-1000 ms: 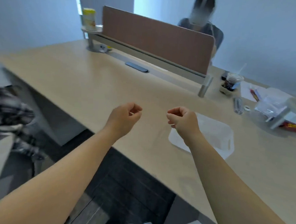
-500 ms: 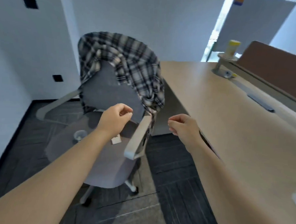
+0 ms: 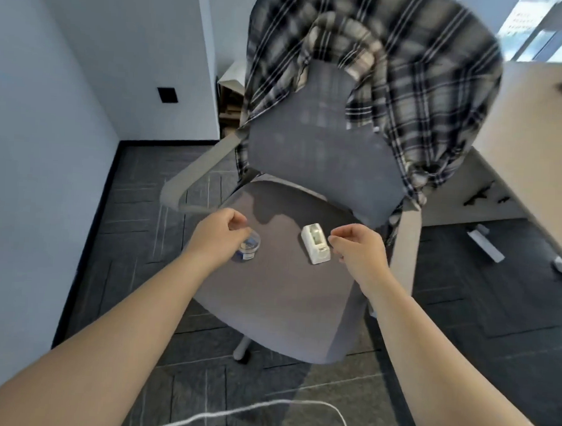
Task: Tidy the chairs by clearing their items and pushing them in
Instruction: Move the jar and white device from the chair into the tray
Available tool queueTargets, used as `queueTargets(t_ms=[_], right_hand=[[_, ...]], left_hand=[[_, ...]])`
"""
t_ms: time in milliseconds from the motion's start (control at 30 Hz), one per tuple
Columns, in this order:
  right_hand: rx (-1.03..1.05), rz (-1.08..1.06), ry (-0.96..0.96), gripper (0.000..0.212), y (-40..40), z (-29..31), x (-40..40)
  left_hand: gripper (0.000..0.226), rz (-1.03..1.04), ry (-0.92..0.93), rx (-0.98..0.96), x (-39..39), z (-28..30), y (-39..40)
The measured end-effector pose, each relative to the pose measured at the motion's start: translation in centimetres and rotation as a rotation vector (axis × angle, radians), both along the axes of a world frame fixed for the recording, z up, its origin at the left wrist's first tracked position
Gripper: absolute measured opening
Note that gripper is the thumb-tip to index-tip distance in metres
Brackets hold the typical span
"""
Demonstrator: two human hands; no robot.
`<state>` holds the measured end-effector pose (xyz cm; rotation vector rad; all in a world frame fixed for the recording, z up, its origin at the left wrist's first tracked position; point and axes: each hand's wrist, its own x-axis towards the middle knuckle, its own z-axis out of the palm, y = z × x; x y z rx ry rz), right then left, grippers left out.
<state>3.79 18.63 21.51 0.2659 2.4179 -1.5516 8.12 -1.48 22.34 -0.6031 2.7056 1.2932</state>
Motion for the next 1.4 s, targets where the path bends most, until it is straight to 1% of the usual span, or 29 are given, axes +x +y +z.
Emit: queueTargets(t_ms=[100, 167, 233, 367, 500, 533, 633, 667, 733, 833, 867, 967, 1067, 1133, 1167, 1200, 1267, 1400], right_hand=[[0.028, 0.018, -0.039, 0.028, -2.2, -3.6, -1.7], [0.038, 0.033, -0.059, 0.03, -3.7, -6.3, -3.0], [0.04, 0.046, -0.079, 0.031, -5.2, -9.5, -4.4], [0.048, 0.082, -0.121, 0.018, -7.5, -16.2, -7.3], [0.063, 0.114, -0.167, 0.031, -8.6, -22.4, -9.6], [0.069, 0.119, -0.178, 0.029, -8.6, -23.4, -9.9], [0.079, 0.136, -0.186, 0.013, -8.5, -25.2, -10.9], [0.08, 0.14, -0.18, 0.011, -8.4, -25.4, -11.2], [0.077, 0.134, -0.154, 0.011, -8.2, -25.5, -11.9], [0.097, 0.025, -0.069, 0.02, -7.5, -24.6, -12.9], [0.14, -0.008, -0.04, 0.025, -7.0, -24.3, -13.2], [0.377, -0.037, 0.007, 0.041, -5.2, -23.9, -14.4], [0.548, -0.023, -0.087, 0.061, -3.5, -24.8, -15.4], [0.577, 0.003, -0.175, 0.073, -2.9, -25.8, -15.9], [0.58, 0.015, -0.212, 0.075, -2.7, -26.3, -16.1], [0.587, 0.025, -0.243, 0.074, -2.6, -26.8, -16.3], [0.624, 0.037, -0.27, 0.066, -2.7, -27.7, -16.6], [0.694, 0.015, -0.224, 0.053, -2.8, -28.6, -16.7]], left_hand=[[0.032, 0.0, -0.094, 0.006, -1.4, -4.1, -1.8], [0.036, 0.008, -0.131, 0.035, -2.4, -6.9, -2.5], [0.04, 0.005, -0.162, 0.023, -3.8, -9.9, -3.0], [0.057, 0.015, -0.218, 0.009, -7.0, -16.7, -4.2], [0.08, 0.01, -0.235, -0.031, -10.3, -23.1, -4.4], [0.086, 0.006, -0.241, -0.047, -11.0, -24.5, -4.2], [0.099, -0.048, -0.282, -0.105, -12.4, -27.5, -3.7], [0.1, -0.066, -0.294, -0.128, -12.7, -28.1, -3.5], [0.094, -0.071, -0.295, -0.165, -13.3, -28.6, -3.2], [0.083, -0.016, -0.261, -0.172, -14.7, -28.3, -2.8], [0.082, -0.001, -0.245, -0.146, -15.2, -28.1, -2.5], [0.084, 0.003, -0.17, -0.027, -16.7, -27.2, -1.1], [0.085, -0.021, -0.138, 0.05, -17.6, -27.0, 0.3], [0.085, -0.038, -0.128, 0.058, -18.1, -27.4, 0.9], [0.085, -0.041, -0.127, 0.056, -18.2, -27.6, 1.1], [0.086, -0.042, -0.13, 0.051, -18.2, -27.9, 1.2], [0.086, -0.044, -0.133, 0.045, -18.2, -28.5, 1.3], [0.086, -0.037, -0.108, 0.046, -18.0, -28.8, 1.2]])
